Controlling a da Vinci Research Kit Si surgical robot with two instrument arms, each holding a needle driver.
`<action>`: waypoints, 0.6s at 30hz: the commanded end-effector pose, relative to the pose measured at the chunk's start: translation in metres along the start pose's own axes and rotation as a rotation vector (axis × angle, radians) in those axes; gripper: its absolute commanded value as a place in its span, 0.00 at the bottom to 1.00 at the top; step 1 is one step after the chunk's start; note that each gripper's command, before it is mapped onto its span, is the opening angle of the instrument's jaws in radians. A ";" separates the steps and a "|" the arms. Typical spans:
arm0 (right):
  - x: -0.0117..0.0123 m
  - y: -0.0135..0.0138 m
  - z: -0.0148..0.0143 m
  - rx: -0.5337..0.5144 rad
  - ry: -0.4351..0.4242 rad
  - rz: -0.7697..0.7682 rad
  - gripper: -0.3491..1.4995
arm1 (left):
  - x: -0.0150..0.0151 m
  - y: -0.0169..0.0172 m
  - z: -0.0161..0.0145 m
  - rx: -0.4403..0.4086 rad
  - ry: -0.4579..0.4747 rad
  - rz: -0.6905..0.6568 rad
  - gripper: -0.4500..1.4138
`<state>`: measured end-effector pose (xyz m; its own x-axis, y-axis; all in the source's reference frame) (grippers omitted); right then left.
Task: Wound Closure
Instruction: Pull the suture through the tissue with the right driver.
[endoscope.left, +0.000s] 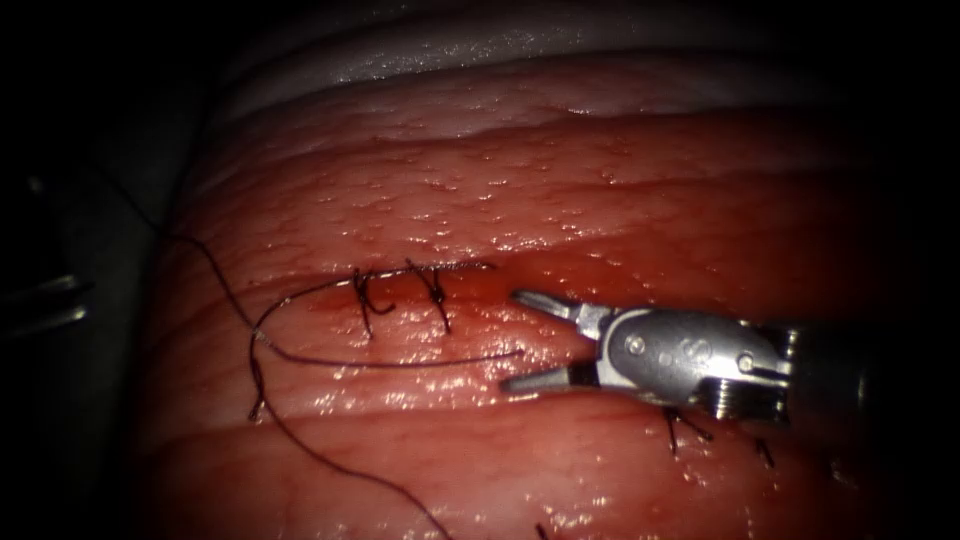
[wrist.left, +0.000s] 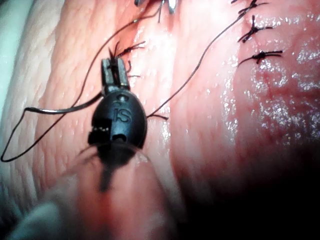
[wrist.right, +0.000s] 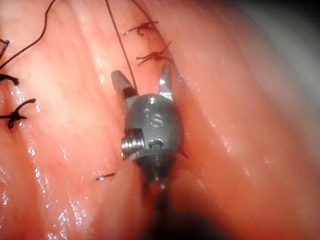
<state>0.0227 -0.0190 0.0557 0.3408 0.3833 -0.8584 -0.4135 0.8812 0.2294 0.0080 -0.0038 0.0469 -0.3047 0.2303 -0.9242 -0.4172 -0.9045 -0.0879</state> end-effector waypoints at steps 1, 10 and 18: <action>-0.0012 0.0000 0.0011 0.007 -0.026 -0.009 0.59 | -0.0004 0.0002 0.0006 0.000 0.001 0.001 0.00; -0.0008 -0.0034 -0.0008 0.087 -0.206 0.088 0.00 | -0.0007 0.0002 0.0010 0.006 0.000 0.000 0.00; 0.0073 -0.0118 -0.0040 0.184 -0.154 0.085 0.00 | -0.0013 0.0003 0.0020 -0.007 -0.011 0.005 0.00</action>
<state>0.0255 -0.0271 0.0448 0.4418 0.4835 -0.7557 -0.2940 0.8738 0.3873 0.0071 -0.0036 0.0482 -0.3174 0.2307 -0.9198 -0.4121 -0.9071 -0.0853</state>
